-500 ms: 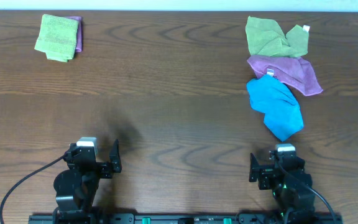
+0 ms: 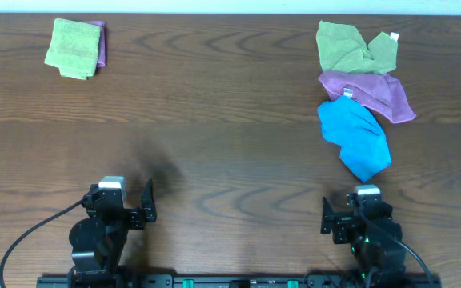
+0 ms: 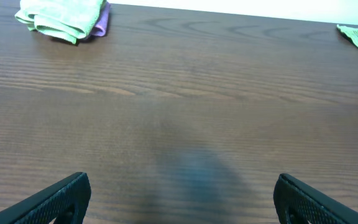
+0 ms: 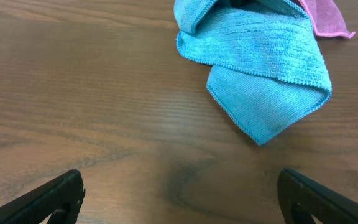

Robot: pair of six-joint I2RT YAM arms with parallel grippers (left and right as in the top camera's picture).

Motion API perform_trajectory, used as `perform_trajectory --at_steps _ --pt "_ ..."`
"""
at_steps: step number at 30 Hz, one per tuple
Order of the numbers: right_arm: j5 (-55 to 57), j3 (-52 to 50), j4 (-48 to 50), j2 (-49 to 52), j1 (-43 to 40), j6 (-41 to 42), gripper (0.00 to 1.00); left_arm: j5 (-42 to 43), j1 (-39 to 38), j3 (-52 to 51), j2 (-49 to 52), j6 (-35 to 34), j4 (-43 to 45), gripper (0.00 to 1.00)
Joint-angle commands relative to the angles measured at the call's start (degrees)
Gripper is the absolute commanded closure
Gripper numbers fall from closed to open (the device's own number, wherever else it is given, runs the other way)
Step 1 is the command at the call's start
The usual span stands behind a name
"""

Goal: Fold the cloth

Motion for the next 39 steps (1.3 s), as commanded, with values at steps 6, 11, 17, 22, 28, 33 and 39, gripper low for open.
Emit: perform_trajectory --at_steps 6,11,17,22,28,33,39 --pt "-0.2 -0.8 0.0 -0.6 -0.4 -0.5 0.01 0.7 -0.3 -1.2 -0.4 1.0 0.0 0.05" --pt "-0.2 -0.8 0.0 -0.6 -0.4 -0.5 0.01 0.7 -0.3 -1.2 -0.4 1.0 0.0 0.05" --pt "-0.2 -0.8 0.0 -0.6 -0.4 -0.5 0.01 0.7 -0.3 -1.2 -0.4 1.0 0.0 0.05" --pt "-0.2 -0.8 0.0 -0.6 -0.3 -0.5 0.01 0.7 -0.3 -1.2 -0.4 1.0 0.0 0.05" --pt "-0.2 -0.8 0.0 -0.6 -0.4 -0.5 0.01 0.7 -0.3 -1.2 -0.4 1.0 0.0 0.05" --pt "-0.2 -0.8 0.0 -0.6 -0.4 -0.5 0.01 0.7 -0.3 -1.2 -0.4 1.0 0.0 0.05" --pt "1.7 -0.8 8.9 -0.6 -0.4 4.3 0.01 0.7 -0.3 -1.2 -0.4 1.0 0.0 0.05"
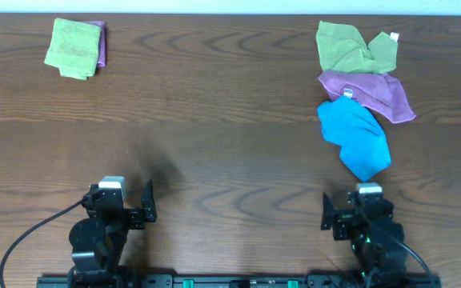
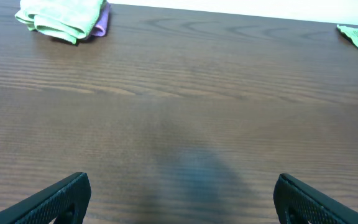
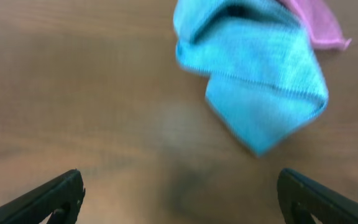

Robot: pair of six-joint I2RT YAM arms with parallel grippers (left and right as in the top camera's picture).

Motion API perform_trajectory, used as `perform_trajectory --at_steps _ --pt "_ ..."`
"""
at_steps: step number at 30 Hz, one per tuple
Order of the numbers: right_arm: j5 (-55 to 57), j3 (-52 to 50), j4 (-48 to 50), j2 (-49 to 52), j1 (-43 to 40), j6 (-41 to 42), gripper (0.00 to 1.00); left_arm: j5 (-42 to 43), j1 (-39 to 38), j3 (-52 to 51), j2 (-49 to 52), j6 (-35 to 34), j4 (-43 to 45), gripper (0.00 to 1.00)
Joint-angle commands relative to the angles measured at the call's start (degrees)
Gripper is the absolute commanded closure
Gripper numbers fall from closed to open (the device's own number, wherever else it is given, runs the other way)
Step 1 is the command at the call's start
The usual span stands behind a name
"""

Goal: Fold the cloth

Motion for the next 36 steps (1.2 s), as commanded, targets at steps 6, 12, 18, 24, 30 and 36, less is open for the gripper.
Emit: perform_trajectory --at_steps 6,12,18,24,30,36 --pt "5.3 -0.5 22.5 -0.7 -0.5 31.1 0.01 0.7 -0.3 -1.2 -0.4 1.0 0.0 0.05" --pt "19.8 -0.5 40.5 -0.5 -1.4 32.5 0.01 0.7 -0.3 -1.2 -0.4 1.0 0.0 0.05" --pt "13.8 -0.2 42.9 4.8 -5.3 33.9 0.01 0.7 -0.3 -1.2 -0.4 1.0 0.0 0.05" --pt "4.9 4.4 43.0 21.0 -10.0 39.4 0.01 0.7 -0.3 -1.2 -0.4 1.0 0.0 0.05" --pt "-3.8 17.4 39.8 44.0 -13.7 36.2 0.01 0.7 -0.3 -1.2 -0.4 1.0 0.0 0.05" --pt "-10.6 30.5 28.1 66.3 -15.4 36.2 0.01 0.7 -0.3 -1.2 -0.4 1.0 0.0 0.05"
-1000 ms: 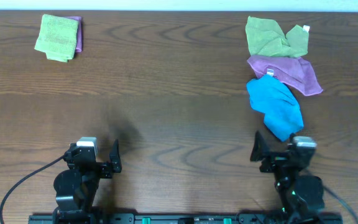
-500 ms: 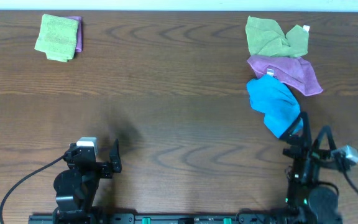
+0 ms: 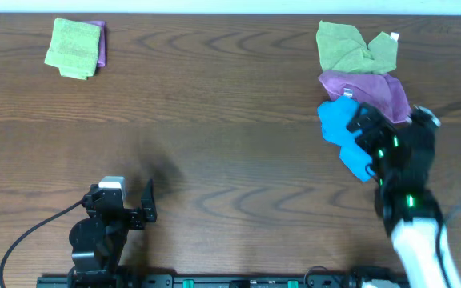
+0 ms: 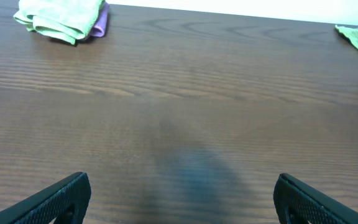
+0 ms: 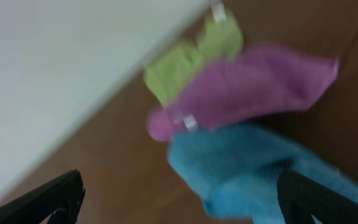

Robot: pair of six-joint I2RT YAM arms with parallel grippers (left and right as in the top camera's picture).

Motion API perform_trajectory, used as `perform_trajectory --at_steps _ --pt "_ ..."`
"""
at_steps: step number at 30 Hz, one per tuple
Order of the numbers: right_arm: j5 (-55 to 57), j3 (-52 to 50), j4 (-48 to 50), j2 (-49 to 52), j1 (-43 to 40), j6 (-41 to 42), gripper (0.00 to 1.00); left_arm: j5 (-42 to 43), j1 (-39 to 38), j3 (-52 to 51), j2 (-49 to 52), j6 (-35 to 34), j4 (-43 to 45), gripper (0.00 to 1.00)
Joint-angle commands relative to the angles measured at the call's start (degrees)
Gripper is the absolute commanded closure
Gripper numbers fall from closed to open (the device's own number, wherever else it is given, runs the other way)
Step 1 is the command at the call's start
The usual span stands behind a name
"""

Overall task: Fold the cloth
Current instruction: 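Reach the right gripper to the blue cloth and pinch its corner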

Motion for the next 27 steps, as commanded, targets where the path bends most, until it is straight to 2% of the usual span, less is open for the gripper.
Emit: perform_trajectory --at_steps 1,4,7,10,14,17,20,24,26,27 --pt "-8.1 5.9 -4.5 10.4 -1.3 -0.5 0.01 0.5 -0.3 -1.2 -0.4 1.0 -0.1 0.05" --pt "-13.6 10.2 -6.2 19.2 -1.3 0.1 0.01 0.5 -0.3 -1.2 -0.4 1.0 -0.1 0.05" --pt "-14.0 11.9 -6.6 23.7 -1.3 0.8 0.01 0.5 -0.3 -1.2 -0.4 1.0 -0.1 0.05" --pt "-13.8 11.9 -6.8 24.9 -2.0 1.5 0.05 0.5 -0.3 -1.2 -0.4 1.0 -0.1 0.05" --pt "-14.8 12.0 -9.4 24.2 -3.3 3.0 0.05 0.5 -0.3 -1.2 -0.4 1.0 -0.1 0.05" --pt "-12.9 12.0 -12.2 23.5 -3.6 2.9 0.13 0.5 -0.3 -1.2 -0.4 1.0 -0.1 0.05" --pt "-12.2 12.0 -10.4 23.5 -3.8 2.9 0.22 0.5 -0.3 -1.2 -0.4 1.0 -0.1 0.05" --pt "-12.2 12.0 -5.3 23.5 -3.8 0.9 0.25 0.5 -0.3 -1.2 -0.4 1.0 -0.1 0.05" --pt "-12.2 12.0 -2.5 23.5 -3.8 0.7 0.36 0.5 -0.3 -1.2 -0.4 1.0 -0.1 0.05" --pt "-12.2 12.0 -1.1 23.5 -3.8 0.7 0.47 0.5 -0.3 -1.2 -0.4 1.0 -0.1 0.05"
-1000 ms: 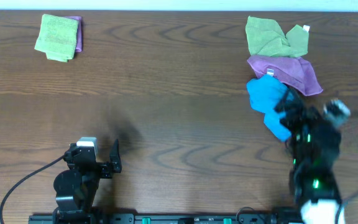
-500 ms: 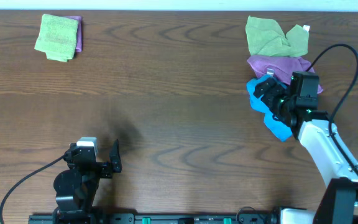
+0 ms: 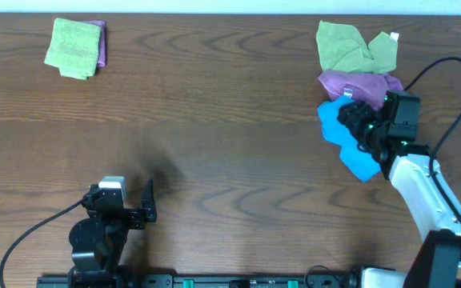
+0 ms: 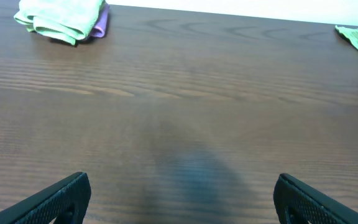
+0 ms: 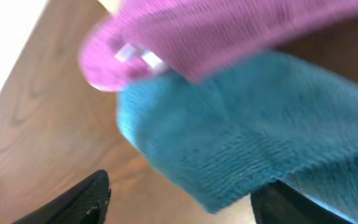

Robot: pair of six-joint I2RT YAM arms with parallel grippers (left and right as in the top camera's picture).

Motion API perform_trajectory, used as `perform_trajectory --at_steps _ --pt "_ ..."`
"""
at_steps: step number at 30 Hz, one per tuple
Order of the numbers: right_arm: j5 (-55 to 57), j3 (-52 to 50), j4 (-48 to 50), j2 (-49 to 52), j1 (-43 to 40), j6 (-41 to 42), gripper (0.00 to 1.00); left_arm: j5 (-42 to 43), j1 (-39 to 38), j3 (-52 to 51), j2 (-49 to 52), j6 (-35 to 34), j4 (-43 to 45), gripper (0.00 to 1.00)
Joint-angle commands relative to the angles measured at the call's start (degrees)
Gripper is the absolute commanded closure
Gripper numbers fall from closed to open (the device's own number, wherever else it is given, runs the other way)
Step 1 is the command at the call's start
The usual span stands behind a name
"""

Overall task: Fold the cloth
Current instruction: 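Reach the right gripper to the blue cloth and pinch its corner, then drag the blue cloth leftward toward the table center with the right gripper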

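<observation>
A crumpled blue cloth (image 3: 363, 163) lies at the right of the table, its upper edge under a purple cloth (image 3: 368, 83). My right gripper (image 3: 357, 122) hangs over the blue cloth's top. In the right wrist view that gripper (image 5: 182, 202) stands open and the blue cloth (image 5: 241, 143) fills the space ahead of its fingers, with the purple cloth (image 5: 216, 37) just beyond. The picture is blurred. My left gripper (image 4: 182, 199) is open near the front edge, over bare wood.
A crumpled green cloth (image 3: 354, 44) lies behind the purple one at the back right. A folded green cloth on a folded purple one (image 3: 75, 48) sits at the back left corner. The right arm's cable (image 3: 446, 72) arcs over the table's right side.
My right gripper has come lower and closer over the blue cloth, whose top edge now lies between the open fingers. The left arm has not moved.
Both arms stood parked at the front edge with grippers open, the blue cloth ahead of the right one. The right arm then reached out over the cloth pile, and now its open gripper sits low on the blue cloth. No cloth has moved.
</observation>
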Motion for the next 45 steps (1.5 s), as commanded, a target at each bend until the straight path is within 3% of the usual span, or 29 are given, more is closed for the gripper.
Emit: perform_trajectory --at_steps 1,3,4,13,20,25,32,39,45 --pt "0.4 1.1 2.8 -1.0 -0.5 -0.9 0.63 0.5 -0.3 -1.2 -0.3 1.0 -0.2 0.05" --pt "-0.7 1.1 4.2 -1.0 -0.5 -0.9 0.94 0.5 -0.3 -1.2 -0.3 1.0 -0.2 0.05" --pt "-1.9 1.3 4.3 -1.0 -0.5 -0.8 0.99 0.5 -0.3 -1.2 -0.3 1.0 -0.2 0.05" --pt "-30.2 12.6 8.9 -2.1 3.0 -0.9 0.99 0.5 -0.3 -1.2 -0.3 1.0 -0.2 0.05" --pt "-43.6 24.8 8.9 -2.5 8.0 1.1 0.99 0.5 -0.3 -1.2 -0.3 1.0 -0.2 0.04" --pt "-49.5 26.7 8.4 -2.4 10.1 0.7 0.99 0.5 -0.3 -1.2 -0.3 1.0 -0.2 0.05" --pt "-50.3 26.7 -8.5 -1.2 13.5 -11.3 0.99 0.5 -0.3 -1.2 -0.3 1.0 -0.2 0.05" --pt "-43.5 26.7 -28.4 -1.2 13.9 -17.5 0.99 0.5 -0.3 -1.2 -0.3 1.0 -0.2 0.05" --pt "-36.4 26.7 -35.8 -1.2 15.5 -17.6 0.99 0.5 -0.3 -1.2 -0.3 1.0 -0.2 0.05"
